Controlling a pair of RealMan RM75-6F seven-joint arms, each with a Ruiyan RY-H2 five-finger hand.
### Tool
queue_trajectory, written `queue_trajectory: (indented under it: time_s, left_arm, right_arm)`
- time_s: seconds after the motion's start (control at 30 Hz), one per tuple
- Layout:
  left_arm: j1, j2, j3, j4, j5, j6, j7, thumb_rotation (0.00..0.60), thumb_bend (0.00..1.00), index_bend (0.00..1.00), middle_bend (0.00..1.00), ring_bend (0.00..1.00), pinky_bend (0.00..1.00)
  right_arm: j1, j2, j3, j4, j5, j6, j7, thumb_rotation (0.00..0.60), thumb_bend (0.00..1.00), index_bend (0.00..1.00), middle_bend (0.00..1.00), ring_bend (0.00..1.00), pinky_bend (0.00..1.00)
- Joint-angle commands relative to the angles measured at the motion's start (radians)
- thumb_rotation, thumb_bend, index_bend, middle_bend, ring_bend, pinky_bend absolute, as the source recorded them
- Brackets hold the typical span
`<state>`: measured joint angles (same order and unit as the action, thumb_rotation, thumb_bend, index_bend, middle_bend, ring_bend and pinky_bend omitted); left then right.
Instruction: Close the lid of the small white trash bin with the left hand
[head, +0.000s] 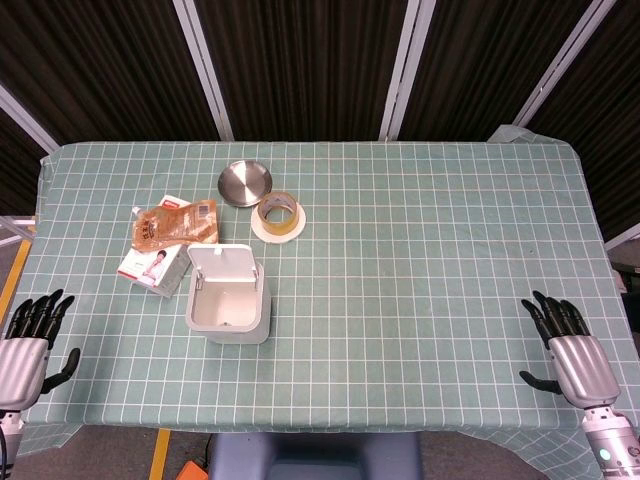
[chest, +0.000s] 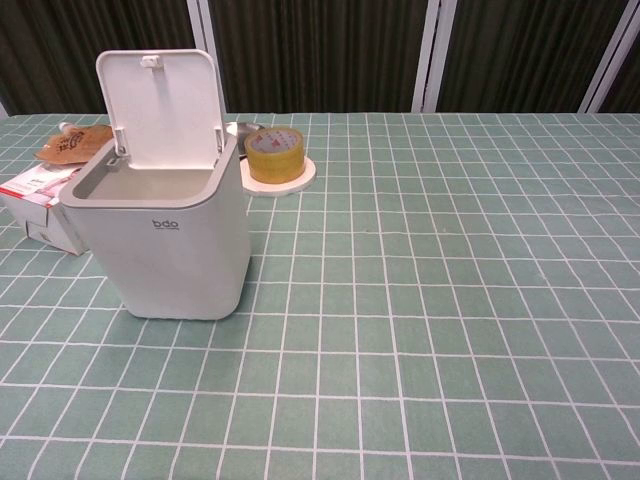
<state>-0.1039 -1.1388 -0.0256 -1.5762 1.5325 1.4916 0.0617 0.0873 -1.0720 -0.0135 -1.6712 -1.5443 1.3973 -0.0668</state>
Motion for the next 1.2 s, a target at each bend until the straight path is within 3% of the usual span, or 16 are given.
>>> queue_trajectory:
  time_s: [0.03,0.17,0.27,0.33,0.4,0.43,0.5,0.6,0.67,0.93,1.2]
  left_arm:
    - [-0.004,-0.004,0.001,0.005,0.012,0.001,-0.008,0.600,0.44,0.03,0.00,0.00,0.00]
    - [-0.020,-0.040,-0.022,0.037,0.044,0.034,-0.060,0.600,0.44,0.01,0.00,0.00,0.03]
    - [-0.048,-0.083,-0.063,0.071,0.072,0.075,-0.078,0.600,0.44,0.01,0.05,0.02,0.19]
    - [-0.079,-0.097,-0.111,0.055,0.085,0.105,-0.087,0.600,0.44,0.01,0.22,0.16,0.43]
    - [-0.128,-0.105,-0.163,0.041,0.107,0.116,-0.108,0.600,0.45,0.03,0.54,0.46,0.77]
    - [-0.154,-0.099,-0.178,0.031,0.111,0.098,-0.131,0.600,0.46,0.05,0.68,0.60,0.89]
    - [-0.207,-0.072,-0.215,-0.019,0.084,0.033,-0.169,0.600,0.47,0.07,0.87,0.78,0.99]
    - [-0.271,-0.038,-0.257,-0.092,0.040,-0.055,-0.140,0.600,0.47,0.11,1.00,0.96,1.00]
    - [-0.301,-0.019,-0.276,-0.141,0.011,-0.101,-0.109,0.600,0.47,0.15,1.00,1.00,1.00]
    - [-0.421,0.078,-0.336,-0.342,-0.249,-0.364,-0.008,0.600,0.47,0.23,1.00,1.00,1.00]
    - [-0.522,0.068,-0.321,-0.392,-0.332,-0.460,0.133,0.600,0.47,0.22,1.00,1.00,1.00]
  right_arm:
    - [-0.001,0.003,-0.002,-0.005,-0.001,-0.001,0.002,0.600,0.12,0.00,0.00,0.00,0.00]
    - [-0.006,0.011,-0.010,-0.012,-0.008,0.003,-0.010,0.600,0.12,0.00,0.00,0.00,0.00]
    - [-0.013,0.021,-0.012,-0.028,-0.018,0.018,0.003,0.600,0.12,0.00,0.00,0.00,0.00]
    - [-0.016,0.023,-0.014,-0.030,-0.031,0.030,0.011,0.600,0.12,0.00,0.00,0.00,0.00]
    - [-0.018,0.025,-0.016,-0.030,-0.040,0.035,0.013,0.600,0.12,0.00,0.00,0.00,0.00]
    - [-0.018,0.024,-0.016,-0.030,-0.043,0.037,0.012,0.600,0.12,0.00,0.00,0.00,0.00]
    - [-0.020,0.020,-0.017,-0.031,-0.044,0.038,-0.001,0.600,0.12,0.00,0.00,0.00,0.00]
    - [-0.018,0.014,-0.020,-0.035,-0.051,0.033,-0.021,0.600,0.12,0.00,0.00,0.00,0.00]
    - [-0.017,0.013,-0.021,-0.036,-0.053,0.030,-0.031,0.600,0.12,0.00,0.00,0.00,0.00]
    - [-0.013,0.012,-0.019,-0.038,-0.049,0.023,-0.032,0.600,0.12,0.00,0.00,0.00,0.00]
    - [-0.008,0.018,-0.020,-0.043,-0.036,0.004,-0.035,0.600,0.12,0.00,0.00,0.00,0.00]
